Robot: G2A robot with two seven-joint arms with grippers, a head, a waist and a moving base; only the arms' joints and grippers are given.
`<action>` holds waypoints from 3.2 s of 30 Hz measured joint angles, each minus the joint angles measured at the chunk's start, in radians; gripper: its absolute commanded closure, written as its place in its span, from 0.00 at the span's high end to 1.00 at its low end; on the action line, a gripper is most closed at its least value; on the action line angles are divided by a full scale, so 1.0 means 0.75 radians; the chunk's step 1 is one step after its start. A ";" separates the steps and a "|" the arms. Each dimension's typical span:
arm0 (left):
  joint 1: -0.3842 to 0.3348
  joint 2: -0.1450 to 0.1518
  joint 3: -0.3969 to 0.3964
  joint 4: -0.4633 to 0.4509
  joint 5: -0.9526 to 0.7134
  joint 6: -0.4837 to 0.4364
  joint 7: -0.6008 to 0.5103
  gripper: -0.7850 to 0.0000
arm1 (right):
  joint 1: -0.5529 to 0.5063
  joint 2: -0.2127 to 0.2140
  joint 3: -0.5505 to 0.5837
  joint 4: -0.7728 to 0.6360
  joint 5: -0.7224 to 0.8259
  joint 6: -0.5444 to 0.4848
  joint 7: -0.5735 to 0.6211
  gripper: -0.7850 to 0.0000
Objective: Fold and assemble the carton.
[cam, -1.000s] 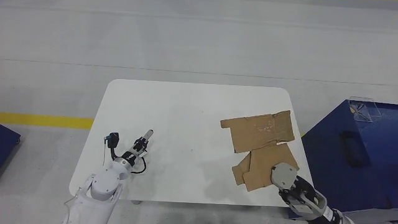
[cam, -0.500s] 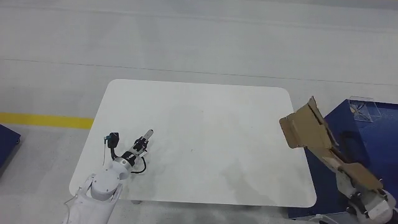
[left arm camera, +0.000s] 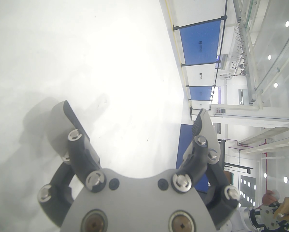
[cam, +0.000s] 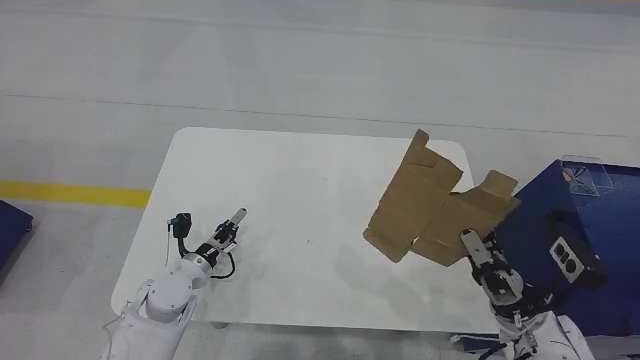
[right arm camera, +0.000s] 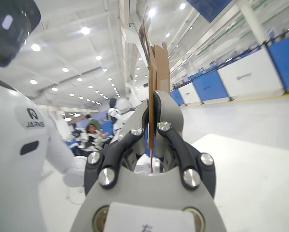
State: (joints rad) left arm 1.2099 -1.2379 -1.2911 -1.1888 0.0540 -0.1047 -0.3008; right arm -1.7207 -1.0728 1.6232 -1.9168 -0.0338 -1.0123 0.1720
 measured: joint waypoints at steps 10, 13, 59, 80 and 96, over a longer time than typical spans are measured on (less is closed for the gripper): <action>0.000 0.000 0.000 0.000 0.000 0.000 0.000 1.00 | 0.111 0.055 -0.079 0.131 0.629 0.000 0.683 0.00; 0.000 0.000 0.000 0.000 0.000 0.000 0.000 1.00 | 0.111 0.055 -0.079 0.131 0.622 0.000 0.626 0.00; 0.000 0.000 0.000 0.000 0.000 0.000 0.000 1.00 | 0.148 0.033 -0.222 0.158 2.767 2.159 0.976 0.00; 0.000 0.000 0.000 0.000 0.000 0.000 0.000 1.00 | 0.128 0.014 -0.072 0.417 1.468 1.031 1.164 0.00; -0.111 0.021 -0.026 -0.012 -0.702 0.342 -1.190 1.00 | 0.200 -0.009 -0.289 0.473 1.247 1.147 1.121 0.00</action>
State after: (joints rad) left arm 1.1264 -1.2225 -1.3107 -1.1977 -0.4724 0.1521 -1.1935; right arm -1.5704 -1.0793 1.4063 -1.5619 0.9014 -0.1521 1.0125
